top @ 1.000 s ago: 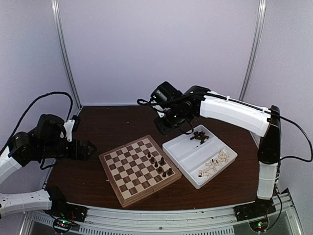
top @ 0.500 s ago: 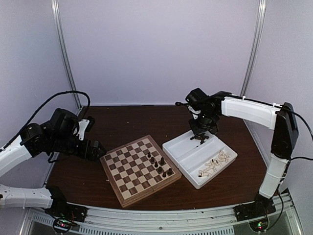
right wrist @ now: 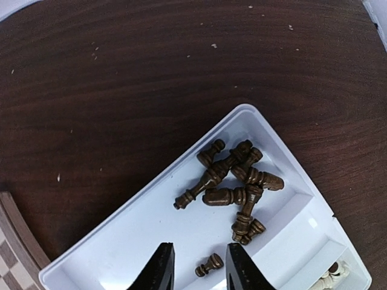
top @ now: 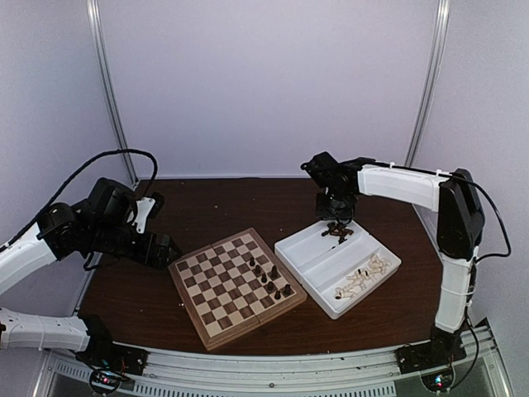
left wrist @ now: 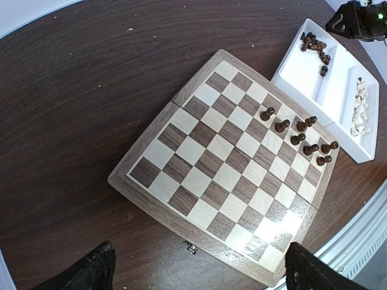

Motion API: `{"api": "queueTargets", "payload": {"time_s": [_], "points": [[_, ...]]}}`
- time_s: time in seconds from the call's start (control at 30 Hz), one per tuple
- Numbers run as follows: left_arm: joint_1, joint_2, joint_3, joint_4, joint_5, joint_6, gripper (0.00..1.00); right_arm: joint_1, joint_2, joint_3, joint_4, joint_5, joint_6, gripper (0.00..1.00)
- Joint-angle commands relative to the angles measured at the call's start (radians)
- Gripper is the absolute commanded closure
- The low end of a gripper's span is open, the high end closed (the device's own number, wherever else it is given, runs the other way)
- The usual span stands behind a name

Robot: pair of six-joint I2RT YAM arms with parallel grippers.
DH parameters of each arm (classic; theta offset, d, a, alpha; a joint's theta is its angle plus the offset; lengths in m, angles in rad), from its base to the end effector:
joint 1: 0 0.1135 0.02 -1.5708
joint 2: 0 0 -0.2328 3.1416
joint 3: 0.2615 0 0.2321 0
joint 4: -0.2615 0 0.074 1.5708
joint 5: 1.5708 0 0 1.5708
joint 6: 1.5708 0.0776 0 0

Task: Set up the chess pieces on the board
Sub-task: Pick up the chess piece from the storage box.

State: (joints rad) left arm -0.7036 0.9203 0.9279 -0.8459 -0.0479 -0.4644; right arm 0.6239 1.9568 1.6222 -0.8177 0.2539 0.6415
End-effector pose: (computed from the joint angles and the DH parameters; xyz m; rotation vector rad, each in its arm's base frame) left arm 0.1580 -0.1292 0.2478 0.2716 2.4493 -0.4719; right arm 0.3358 0.2177 0.1760 0.0954 2.6557 0.0601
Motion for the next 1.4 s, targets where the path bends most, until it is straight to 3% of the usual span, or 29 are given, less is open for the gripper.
{"api": "queueTargets", "payload": {"time_s": [0.0,0.3,0.67,0.9,1.1,1.37], "points": [[0.004,-0.003,0.017,0.011,0.010,0.000,0.03,-0.001,0.041,0.069,-0.054,0.161,0.238,0.68],[0.004,-0.044,0.010,-0.014,-0.001,0.027,0.02,-0.001,0.106,0.095,-0.056,0.145,0.409,0.69],[0.004,-0.046,-0.008,-0.032,0.014,0.051,0.02,-0.031,0.203,0.055,0.071,-0.028,0.472,0.72],[0.004,-0.040,-0.008,-0.038,-0.005,0.065,0.02,-0.035,0.258,0.091,0.036,-0.023,0.484,0.73],[0.004,-0.025,-0.010,-0.039,-0.013,0.067,0.02,-0.036,0.332,0.210,-0.109,0.031,0.487,0.72],[0.004,-0.044,-0.006,-0.054,-0.018,0.059,0.02,-0.043,0.317,0.206,-0.123,0.052,0.494,0.74]]}}
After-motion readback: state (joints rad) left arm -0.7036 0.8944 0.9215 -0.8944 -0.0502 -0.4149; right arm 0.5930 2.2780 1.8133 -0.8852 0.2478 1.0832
